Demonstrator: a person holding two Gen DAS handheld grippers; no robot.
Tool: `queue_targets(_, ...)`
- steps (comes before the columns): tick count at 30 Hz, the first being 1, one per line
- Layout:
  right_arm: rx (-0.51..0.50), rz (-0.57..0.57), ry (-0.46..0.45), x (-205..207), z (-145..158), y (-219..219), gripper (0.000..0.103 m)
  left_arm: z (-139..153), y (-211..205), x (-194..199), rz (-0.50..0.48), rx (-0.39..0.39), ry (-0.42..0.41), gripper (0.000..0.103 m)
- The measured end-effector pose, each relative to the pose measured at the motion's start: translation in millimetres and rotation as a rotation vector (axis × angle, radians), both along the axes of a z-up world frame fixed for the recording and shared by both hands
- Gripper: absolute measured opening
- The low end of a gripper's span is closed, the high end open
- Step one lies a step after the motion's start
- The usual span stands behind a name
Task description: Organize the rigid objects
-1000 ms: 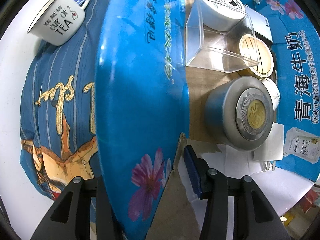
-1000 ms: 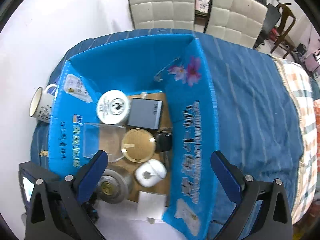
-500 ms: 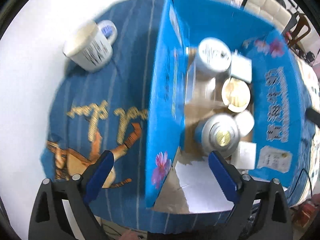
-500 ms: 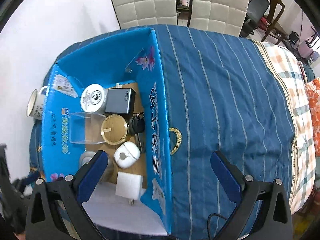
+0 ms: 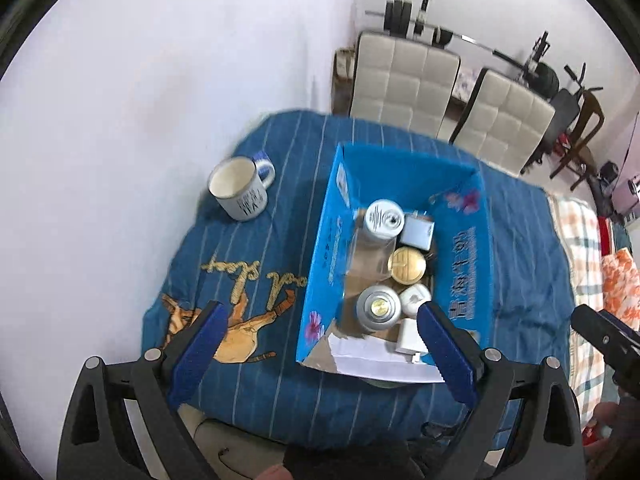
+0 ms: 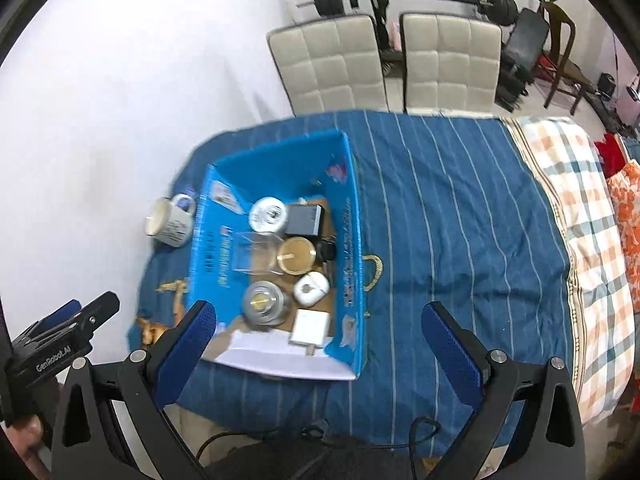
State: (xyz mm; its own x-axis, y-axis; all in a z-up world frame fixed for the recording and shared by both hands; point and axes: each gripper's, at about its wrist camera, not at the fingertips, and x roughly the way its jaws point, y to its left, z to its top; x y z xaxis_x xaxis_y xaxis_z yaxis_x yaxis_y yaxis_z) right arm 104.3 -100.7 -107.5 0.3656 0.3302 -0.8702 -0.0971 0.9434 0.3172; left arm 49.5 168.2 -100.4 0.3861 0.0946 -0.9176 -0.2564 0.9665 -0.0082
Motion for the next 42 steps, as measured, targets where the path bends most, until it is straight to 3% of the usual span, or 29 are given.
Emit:
queue_targets(6, 0.041, 0.048, -0.011, -20.2, 36.5, -7.0, 0.103, 39.8, -15.1, -19.4, -0.008, 0.010, -0.045, 0.097)
queue_targets(12, 0.058, 0.073, -0.034, -33.2, 68.0, -14.7, 0.103, 59.3, -30.9, -30.6, -0.023, 0.029, -0.045, 0.097)
queue_targets(19, 0.002, 0.082, -0.112, -42.4, 98.0, -19.2, 0.103, 80.1, -36.3, -38.5, -0.009, 0.041, -0.069, 0.097)
queue_targets(24, -0.030, 0.081, -0.104, -39.0, 92.2, -17.8, 0.103, 83.4, -37.4, -40.1, 0.001, 0.050, -0.081, 0.097)
queue_targets(33, -0.057, 0.062, -0.044, -34.9, 66.5, -18.5, 0.103, 63.4, -42.4, -35.9, 0.002, 0.055, -0.014, 0.097)
queue_targets(42, -0.073, 0.023, -0.099, -33.0, 76.7, -23.4, 0.103, 72.4, -47.6, -36.8, -0.012, 0.105, -0.055, 0.097)
